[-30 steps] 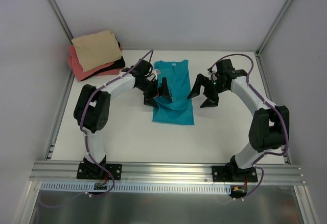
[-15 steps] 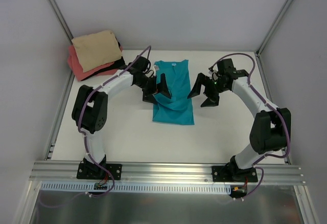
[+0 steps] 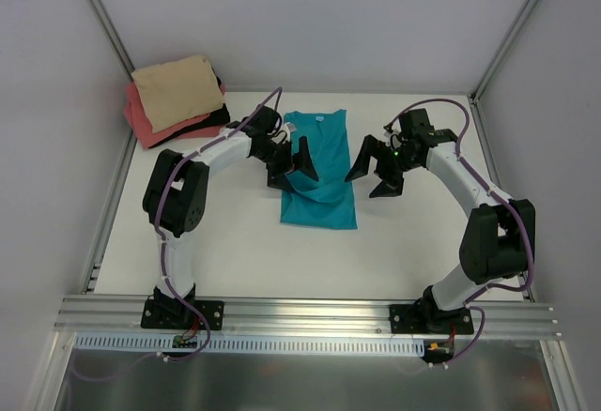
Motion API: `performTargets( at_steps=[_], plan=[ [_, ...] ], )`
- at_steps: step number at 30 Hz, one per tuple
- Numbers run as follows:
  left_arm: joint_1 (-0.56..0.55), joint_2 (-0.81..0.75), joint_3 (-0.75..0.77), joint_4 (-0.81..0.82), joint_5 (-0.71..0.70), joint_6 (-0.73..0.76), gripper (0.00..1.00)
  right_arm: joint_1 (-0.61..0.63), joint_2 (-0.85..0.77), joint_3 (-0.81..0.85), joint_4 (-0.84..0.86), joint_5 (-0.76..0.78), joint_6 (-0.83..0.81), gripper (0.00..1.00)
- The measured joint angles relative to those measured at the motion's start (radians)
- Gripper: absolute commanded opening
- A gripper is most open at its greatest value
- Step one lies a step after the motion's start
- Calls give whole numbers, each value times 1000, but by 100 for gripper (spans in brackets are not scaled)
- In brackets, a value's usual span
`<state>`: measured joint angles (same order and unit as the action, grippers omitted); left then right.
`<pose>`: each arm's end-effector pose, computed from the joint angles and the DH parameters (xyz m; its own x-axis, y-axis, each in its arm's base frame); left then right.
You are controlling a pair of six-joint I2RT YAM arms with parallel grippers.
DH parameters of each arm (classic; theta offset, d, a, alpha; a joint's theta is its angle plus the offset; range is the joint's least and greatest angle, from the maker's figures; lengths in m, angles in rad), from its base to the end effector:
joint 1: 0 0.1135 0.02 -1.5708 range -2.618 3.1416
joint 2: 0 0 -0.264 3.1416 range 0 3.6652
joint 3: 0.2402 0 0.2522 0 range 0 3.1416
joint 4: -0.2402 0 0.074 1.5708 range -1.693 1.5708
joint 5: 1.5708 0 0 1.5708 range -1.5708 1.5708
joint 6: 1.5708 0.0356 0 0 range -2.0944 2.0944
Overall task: Fold and stack the t-shirts
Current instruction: Fold the folded rectangular tshirt in 1/3 of the way
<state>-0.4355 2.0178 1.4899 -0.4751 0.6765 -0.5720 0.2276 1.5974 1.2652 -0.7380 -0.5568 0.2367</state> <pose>0.3811 -0.2019 0.1942 -0.9860 -0.0068 -0.1665 0.1195 0.6675 -0.7349 0.3155 0.0924 0.2628 -0.9337 -0.0119 -0.3578 -0.2260 0.7948 0.5632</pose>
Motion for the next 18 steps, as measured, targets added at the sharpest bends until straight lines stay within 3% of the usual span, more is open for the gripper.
performTargets(
  at_steps=[13,14,15,17,18],
  plan=[
    [-15,26,-10,42,0,-5,99,-1,-10,-2,-2,14,-1,100],
    [-17,26,-11,39,-1,3,92,-1,-10,-2,-3,16,-1,99],
    [-19,26,-11,36,-2,11,77,-1,-10,-2,-3,18,-1,100],
    [-24,26,-11,35,1,23,28,-1,-10,-2,-4,19,-1,100],
    [-24,26,-12,33,2,29,13,-1,-10,-2,-4,19,-1,99]
  ],
)
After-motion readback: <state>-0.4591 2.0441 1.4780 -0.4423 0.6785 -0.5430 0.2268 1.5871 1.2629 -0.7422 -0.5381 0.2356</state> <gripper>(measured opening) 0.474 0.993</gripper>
